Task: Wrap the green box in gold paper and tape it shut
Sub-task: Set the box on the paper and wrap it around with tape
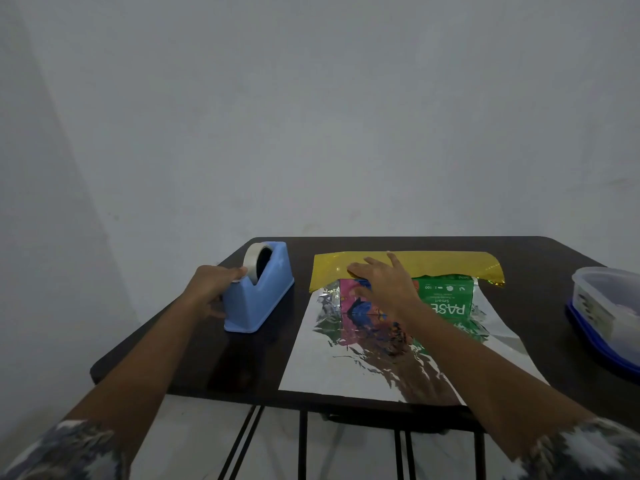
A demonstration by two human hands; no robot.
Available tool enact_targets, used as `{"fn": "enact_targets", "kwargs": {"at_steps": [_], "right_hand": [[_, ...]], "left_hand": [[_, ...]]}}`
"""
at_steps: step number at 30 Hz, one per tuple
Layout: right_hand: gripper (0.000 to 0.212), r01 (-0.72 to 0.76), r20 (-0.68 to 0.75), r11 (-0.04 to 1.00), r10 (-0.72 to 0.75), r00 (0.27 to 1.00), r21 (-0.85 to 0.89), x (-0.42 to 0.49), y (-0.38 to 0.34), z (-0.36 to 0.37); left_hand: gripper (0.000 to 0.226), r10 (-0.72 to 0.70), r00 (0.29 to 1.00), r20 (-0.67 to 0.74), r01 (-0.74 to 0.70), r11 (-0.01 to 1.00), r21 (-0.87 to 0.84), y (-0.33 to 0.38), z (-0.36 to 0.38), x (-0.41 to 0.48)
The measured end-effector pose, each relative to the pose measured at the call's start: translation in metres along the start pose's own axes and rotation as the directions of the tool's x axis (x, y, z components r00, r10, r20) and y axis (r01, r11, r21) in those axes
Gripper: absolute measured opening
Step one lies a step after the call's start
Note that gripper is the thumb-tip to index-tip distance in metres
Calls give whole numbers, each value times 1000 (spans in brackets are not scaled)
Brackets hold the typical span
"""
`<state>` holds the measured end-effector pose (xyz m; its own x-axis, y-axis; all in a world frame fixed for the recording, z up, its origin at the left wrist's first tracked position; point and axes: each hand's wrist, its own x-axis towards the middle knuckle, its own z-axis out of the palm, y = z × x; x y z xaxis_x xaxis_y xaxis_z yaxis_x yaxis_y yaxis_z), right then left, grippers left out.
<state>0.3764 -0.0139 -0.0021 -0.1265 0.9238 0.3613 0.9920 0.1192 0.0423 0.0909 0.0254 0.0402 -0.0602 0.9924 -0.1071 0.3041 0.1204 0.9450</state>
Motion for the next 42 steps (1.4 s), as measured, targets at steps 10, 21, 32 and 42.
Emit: {"fn": "enact_targets", "kwargs": {"at_steps": [10,21,32,42], "right_hand": [[42,-44,-55,998,42,998,-39,-2,-5,-3],[47,-58,-25,996,60,998,68,-6,-2,1],[39,-107,-32,979,114,993,173,-6,-6,2],[41,-37,-135,972,70,988,232,-10,5,0]], "left_hand": [[44,9,1000,4,-9,1000,-21,1,0,-2],[39,-2,1000,-9,1,998,-56,1,1,-4],[46,-18,1000,-16,17,998,-66,7,1,-11],[51,-59,998,-20,57,997,-56,10,2,-12]]}}
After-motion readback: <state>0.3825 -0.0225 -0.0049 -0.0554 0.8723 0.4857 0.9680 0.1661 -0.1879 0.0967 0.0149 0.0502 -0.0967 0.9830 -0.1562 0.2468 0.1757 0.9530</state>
